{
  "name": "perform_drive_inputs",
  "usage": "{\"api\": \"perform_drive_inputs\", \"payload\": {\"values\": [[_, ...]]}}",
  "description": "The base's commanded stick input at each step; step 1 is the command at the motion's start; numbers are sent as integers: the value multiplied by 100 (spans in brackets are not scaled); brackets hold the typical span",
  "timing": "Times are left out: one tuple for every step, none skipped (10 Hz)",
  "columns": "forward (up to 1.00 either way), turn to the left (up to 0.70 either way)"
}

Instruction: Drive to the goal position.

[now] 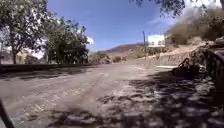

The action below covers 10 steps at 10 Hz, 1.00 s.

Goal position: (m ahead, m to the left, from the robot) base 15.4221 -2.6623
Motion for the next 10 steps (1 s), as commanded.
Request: {"api": "perform_drive_inputs", "payload": {"values": [[70,-24],[70,-35],[70,-35],[70,0],[70,0],[70,0],[70,0],[70,0],[70,0],[70,0]]}}
